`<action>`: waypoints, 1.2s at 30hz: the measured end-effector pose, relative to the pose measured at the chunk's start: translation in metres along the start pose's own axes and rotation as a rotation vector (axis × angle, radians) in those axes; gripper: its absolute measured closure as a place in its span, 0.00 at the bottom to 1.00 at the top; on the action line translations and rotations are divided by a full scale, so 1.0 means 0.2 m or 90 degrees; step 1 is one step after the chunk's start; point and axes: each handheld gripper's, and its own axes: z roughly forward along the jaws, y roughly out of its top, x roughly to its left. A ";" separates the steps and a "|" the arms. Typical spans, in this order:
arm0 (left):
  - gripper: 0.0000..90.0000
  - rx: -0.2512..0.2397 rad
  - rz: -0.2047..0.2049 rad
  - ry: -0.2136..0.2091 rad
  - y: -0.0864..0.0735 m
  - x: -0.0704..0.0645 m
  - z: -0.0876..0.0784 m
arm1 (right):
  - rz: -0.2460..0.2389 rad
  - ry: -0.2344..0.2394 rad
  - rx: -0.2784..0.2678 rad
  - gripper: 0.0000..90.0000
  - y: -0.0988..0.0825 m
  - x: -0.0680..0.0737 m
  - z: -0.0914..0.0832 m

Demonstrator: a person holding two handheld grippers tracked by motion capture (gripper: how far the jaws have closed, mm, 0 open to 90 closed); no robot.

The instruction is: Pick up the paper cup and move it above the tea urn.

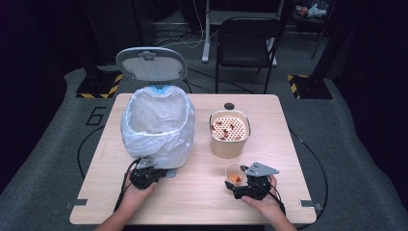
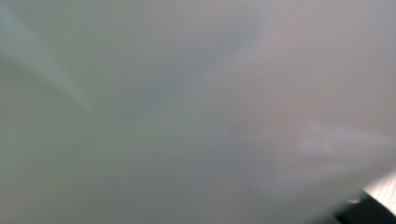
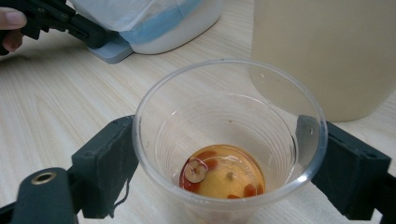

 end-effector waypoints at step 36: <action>1.00 0.000 -0.002 -0.002 0.00 0.00 0.00 | -0.015 -0.007 -0.030 0.39 0.05 -0.03 -0.04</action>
